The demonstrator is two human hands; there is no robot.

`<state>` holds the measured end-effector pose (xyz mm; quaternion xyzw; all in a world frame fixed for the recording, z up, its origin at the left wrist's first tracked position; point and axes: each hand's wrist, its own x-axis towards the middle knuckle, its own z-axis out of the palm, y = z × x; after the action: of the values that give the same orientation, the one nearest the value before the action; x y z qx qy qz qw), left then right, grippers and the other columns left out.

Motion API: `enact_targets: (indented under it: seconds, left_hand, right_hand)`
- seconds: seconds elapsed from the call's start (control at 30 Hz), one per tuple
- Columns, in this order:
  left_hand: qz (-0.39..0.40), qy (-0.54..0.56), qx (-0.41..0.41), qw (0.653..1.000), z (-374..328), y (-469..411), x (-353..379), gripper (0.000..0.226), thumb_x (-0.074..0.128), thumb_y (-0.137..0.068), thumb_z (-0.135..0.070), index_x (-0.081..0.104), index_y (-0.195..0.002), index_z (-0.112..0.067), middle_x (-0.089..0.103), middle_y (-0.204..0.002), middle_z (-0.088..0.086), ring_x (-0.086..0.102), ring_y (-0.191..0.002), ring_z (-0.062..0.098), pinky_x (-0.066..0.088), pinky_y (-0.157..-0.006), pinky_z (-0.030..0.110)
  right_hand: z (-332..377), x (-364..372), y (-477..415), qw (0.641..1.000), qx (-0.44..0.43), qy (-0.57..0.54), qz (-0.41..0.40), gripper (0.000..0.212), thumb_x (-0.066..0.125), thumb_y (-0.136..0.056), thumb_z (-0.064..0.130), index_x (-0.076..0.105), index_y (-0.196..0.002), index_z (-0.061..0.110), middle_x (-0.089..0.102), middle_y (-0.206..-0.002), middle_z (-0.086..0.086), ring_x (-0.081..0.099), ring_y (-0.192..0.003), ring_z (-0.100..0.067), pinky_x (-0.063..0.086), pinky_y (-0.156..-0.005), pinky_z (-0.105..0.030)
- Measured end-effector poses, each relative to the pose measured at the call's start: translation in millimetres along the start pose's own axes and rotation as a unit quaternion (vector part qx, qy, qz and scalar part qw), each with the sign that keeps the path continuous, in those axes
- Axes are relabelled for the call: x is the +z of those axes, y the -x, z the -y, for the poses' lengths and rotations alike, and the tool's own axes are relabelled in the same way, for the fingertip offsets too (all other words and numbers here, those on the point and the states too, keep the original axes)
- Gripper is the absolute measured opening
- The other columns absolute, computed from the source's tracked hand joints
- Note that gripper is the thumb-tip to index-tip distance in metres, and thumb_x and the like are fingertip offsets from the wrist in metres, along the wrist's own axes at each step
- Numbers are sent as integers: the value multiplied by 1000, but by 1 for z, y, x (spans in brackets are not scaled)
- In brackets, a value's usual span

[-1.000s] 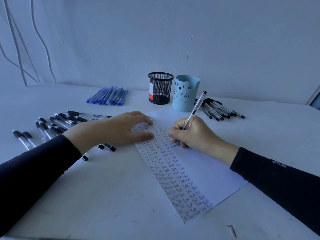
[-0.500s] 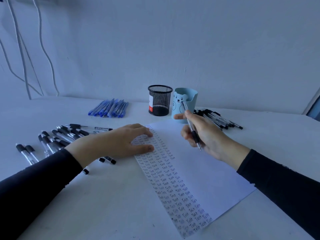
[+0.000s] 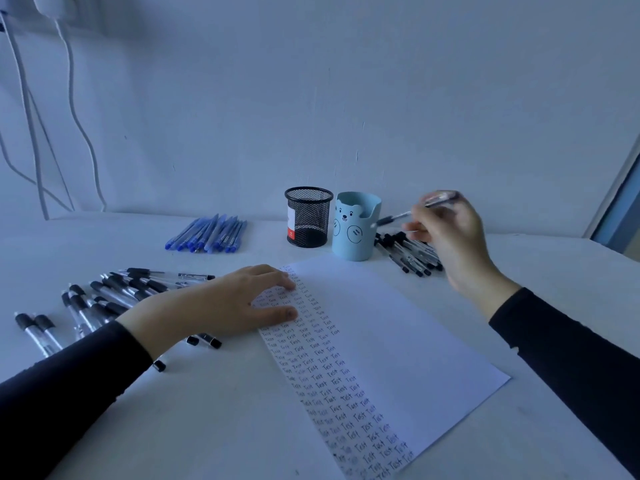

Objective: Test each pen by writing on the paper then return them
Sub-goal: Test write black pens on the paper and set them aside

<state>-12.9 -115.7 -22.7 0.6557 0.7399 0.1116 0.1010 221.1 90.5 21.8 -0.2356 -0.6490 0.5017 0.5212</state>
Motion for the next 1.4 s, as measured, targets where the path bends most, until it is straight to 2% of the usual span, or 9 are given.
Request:
enact_targets:
  seconds: [0.07, 0.23, 0.37, 0.47, 0.7, 0.87, 0.97, 1.1, 1.4]
  left_hand:
    - [-2, -1, 0, 1000, 2, 0, 1, 70, 40, -75, -81, 43, -135, -46, 36, -146, -21, 38, -128, 0, 30, -110, 27]
    - [-4, 3, 11, 1000, 7, -2, 2, 74, 37, -71, -88, 43, -133, -49, 36, -144, -24, 39, -126, -2, 31, -109, 26]
    - [-13, 3, 21, 1000, 8, -3, 2, 73, 37, -71, -87, 44, -133, -49, 37, -141, -25, 38, -125, -3, 31, -110, 27]
    - [-22, 8, 31, 999, 9, -3, 2, 73, 36, -70, -89, 46, -131, -49, 38, -141, -25, 38, -125, -4, 31, -110, 26]
    - [-61, 3, 21, 998, 14, 2, -15, 77, 31, -68, -86, 54, -127, -42, 46, -129, -25, 45, -116, -1, 34, -96, 19]
    - [-122, -24, -24, 992, 39, 11, -38, 23, 60, -87, -47, 64, -109, -41, 64, -115, -15, 59, -106, 6, 45, -97, 28]
    - [-135, -14, -72, 988, 55, 15, -48, 16, 73, -84, -30, 67, -89, -44, 70, -91, -14, 64, -87, 2, 48, -90, 25]
    - [-123, -13, -117, 985, 64, 17, -53, 9, 75, -83, -27, 74, -88, -34, 71, -84, -15, 64, -85, 2, 44, -80, 18]
    - [-107, -98, -122, 982, 72, 14, -49, 11, 65, -91, -17, 75, -91, -23, 66, -90, -7, 60, -89, 13, 44, -83, 25]
  right_hand:
    - [-9, -17, -7, 992, -35, 116, -32, 10, 64, -89, 10, 58, -86, 18, 66, -81, -6, 65, -70, -17, 53, -68, -29]
    - [-43, -32, -12, 956, -32, 291, -13, 4, 66, -89, 19, 69, -92, 18, 70, -92, 6, 61, -82, 0, 39, -60, -1]
    - [-56, -34, -14, 921, -65, 383, -21, 8, 68, -87, 25, 65, -88, 17, 67, -91, 7, 56, -61, -6, 42, -57, -22]
    - [-59, -33, -13, 884, -104, 454, -31, 16, 69, -86, 28, 63, -78, 15, 60, -70, 12, 60, -69, -21, 42, -65, -30]
    - [-66, -39, -18, 853, -99, 511, -34, 30, 70, -87, 38, 64, -69, 15, 65, -90, 0, 54, -94, -31, 34, -76, -36]
    - [-66, -37, -17, 848, -94, 521, -19, 27, 64, -91, 42, 73, -82, 18, 66, -107, 0, 53, -99, -30, 32, -78, -35]
    - [-62, -25, -12, 861, -138, 489, -2, 24, 60, -93, 31, 72, -82, 14, 67, -100, -3, 54, -91, -29, 37, -78, -37]
    - [-52, 5, 4, 873, -211, 436, 55, 16, 68, -87, 21, 72, -75, 13, 69, -88, 0, 57, -85, -29, 47, -81, -42]
    - [-53, 29, 32, 856, -269, 411, 163, 35, 50, -84, 46, 68, -71, 19, 64, -86, 12, 54, -85, -18, 43, -82, -36]
